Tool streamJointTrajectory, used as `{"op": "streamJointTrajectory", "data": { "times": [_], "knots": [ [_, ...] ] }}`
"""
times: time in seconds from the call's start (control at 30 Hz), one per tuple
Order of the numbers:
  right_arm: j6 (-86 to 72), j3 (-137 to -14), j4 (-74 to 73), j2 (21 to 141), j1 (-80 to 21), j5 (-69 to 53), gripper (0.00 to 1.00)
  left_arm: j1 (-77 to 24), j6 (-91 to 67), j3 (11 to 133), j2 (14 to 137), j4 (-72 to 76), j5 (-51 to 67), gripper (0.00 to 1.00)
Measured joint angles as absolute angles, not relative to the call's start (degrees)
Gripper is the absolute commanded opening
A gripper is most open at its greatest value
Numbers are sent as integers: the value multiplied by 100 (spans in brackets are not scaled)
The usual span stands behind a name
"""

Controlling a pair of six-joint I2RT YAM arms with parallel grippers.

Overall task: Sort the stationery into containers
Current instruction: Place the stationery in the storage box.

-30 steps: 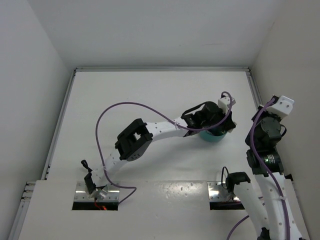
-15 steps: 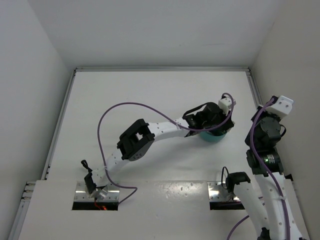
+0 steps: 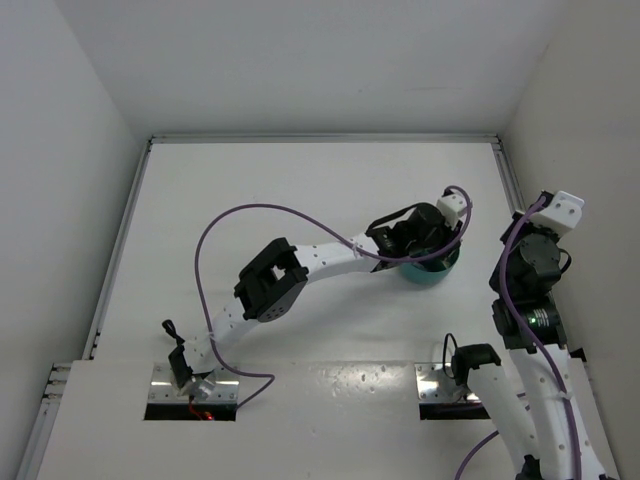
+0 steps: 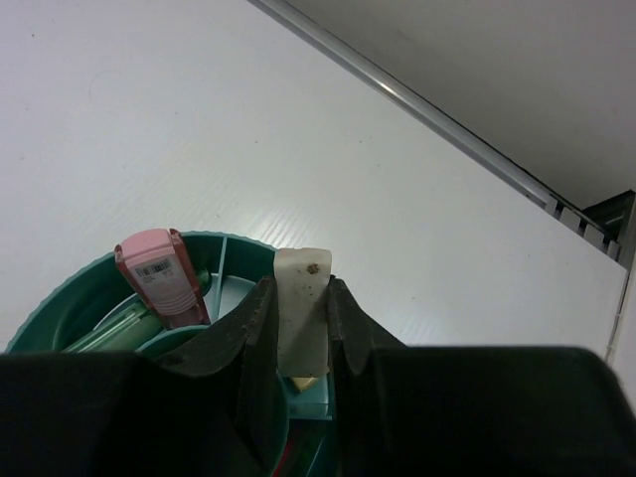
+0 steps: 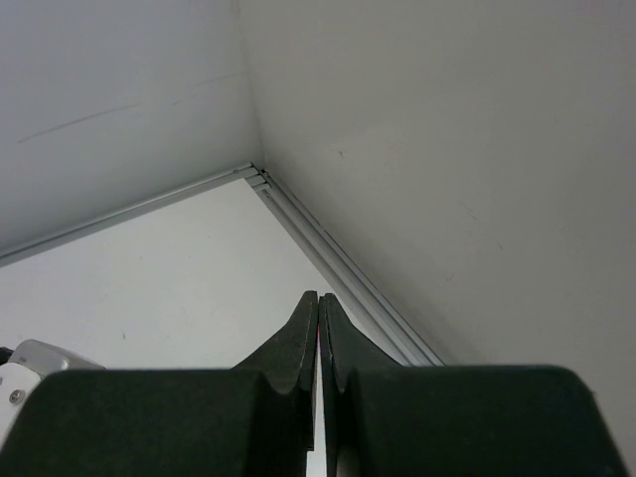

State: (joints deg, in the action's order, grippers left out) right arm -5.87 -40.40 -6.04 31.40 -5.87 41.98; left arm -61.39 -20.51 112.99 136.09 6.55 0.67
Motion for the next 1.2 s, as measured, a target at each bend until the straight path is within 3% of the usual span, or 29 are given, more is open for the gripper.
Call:
{"op": "streamJointTrajectory", "data": {
  "times": [0.4, 0.57, 0.67, 0.87, 0.97, 1.0, 1.03, 1.2],
  "knots": [
    [-587, -4038, -604, 3140, -587, 4195, 0, -6156, -1944, 11448, 13609, 451, -104, 34],
    [-587, -4038, -604, 3124, -587, 4195, 0, -6158, -1929, 11493, 13609, 368, -158, 37],
    [-587, -4038, -604, 3096, -587, 4195, 0, -6158, -1907, 11518, 13609, 333, -180, 44],
    [-587, -4036, -604, 3094, -587, 4195, 0, -6158, -1898, 11535, 13609, 298, -198, 44],
    [-587, -4034, -604, 3094, -587, 4195, 1, -6158, -1870, 11535, 13598, 307, -200, 34],
    [-587, -4034, -604, 3094, -587, 4195, 2, -6158, -1872, 11535, 13583, 305, -200, 5],
    [-587, -4032, -604, 3094, -587, 4195, 4, -6163, -1870, 11535, 13550, 290, -200, 0],
    [-582, -4032, -646, 3094, -587, 4084, 12, -6215, -1719, 11434, 13015, 202, -305, 0]
  ]
}}
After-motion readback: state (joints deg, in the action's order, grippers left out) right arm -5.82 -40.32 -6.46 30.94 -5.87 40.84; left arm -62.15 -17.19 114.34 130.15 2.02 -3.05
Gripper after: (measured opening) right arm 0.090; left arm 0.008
